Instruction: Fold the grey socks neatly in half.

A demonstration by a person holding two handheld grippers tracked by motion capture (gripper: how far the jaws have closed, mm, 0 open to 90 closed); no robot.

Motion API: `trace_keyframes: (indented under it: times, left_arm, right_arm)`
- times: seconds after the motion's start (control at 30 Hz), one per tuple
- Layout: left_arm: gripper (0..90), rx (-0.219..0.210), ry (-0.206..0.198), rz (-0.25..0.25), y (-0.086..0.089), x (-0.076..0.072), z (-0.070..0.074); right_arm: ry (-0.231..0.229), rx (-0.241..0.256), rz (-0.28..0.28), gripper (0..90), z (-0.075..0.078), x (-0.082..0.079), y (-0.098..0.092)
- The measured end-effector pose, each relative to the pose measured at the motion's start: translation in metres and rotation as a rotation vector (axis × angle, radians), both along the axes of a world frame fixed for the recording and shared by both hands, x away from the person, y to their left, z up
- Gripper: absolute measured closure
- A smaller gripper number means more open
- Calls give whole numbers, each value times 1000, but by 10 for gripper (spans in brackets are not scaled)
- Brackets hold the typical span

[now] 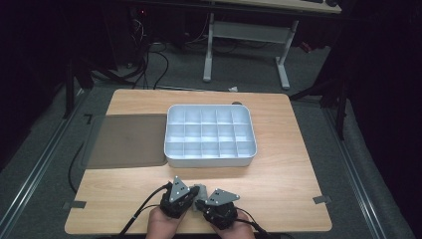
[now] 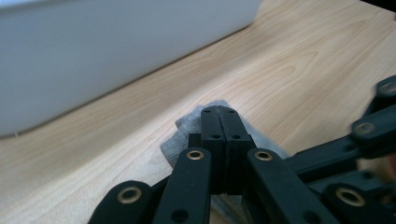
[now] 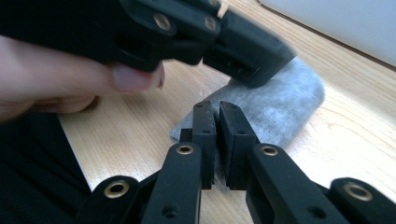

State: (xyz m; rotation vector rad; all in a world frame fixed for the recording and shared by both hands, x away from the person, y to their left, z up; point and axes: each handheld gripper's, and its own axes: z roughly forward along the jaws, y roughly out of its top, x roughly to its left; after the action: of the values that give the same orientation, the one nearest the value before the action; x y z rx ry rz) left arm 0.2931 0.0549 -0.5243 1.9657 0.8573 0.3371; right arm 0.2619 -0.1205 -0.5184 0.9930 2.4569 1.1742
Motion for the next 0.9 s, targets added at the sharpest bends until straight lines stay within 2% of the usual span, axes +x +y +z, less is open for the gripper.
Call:
trace_keyframes:
  times: [0.03, 0.27, 0.4, 0.47, 0.5, 0.53, 0.57, 0.73, 0.9]
  left_arm:
    - [900, -12, 16, 1, 3, 4, -1]
    - [900, -7, 12, 8, 2, 2, -3]
    - [900, -8, 10, 10, 2, 1, -3]
    - [900, -9, 11, 11, 2, 1, -4]
    - [900, -10, 11, 11, 2, 1, -4]
    - [900, -10, 11, 11, 2, 1, -4]
    - [900, -12, 14, 11, 3, 1, -3]
    - [900, -30, 30, 17, 7, 2, -4]
    - [900, -31, 35, 26, 12, 1, -4]
  right_arm:
    - [-4, -4, -1, 861, 0, 1, -1]
    - [12, 5, -19, 844, 3, 2, -6]
    - [11, 73, -55, 739, 12, 2, -13]
    - [14, 86, -91, 684, 13, 4, -16]
    - [32, 95, -112, 646, 13, 7, -18]
    - [32, 95, -112, 646, 13, 7, -18]
    - [73, 104, -132, 593, 10, 11, -18]
    - [166, 97, -161, 496, -1, 20, -13]
    - [206, 116, -158, 490, -4, 24, -12]
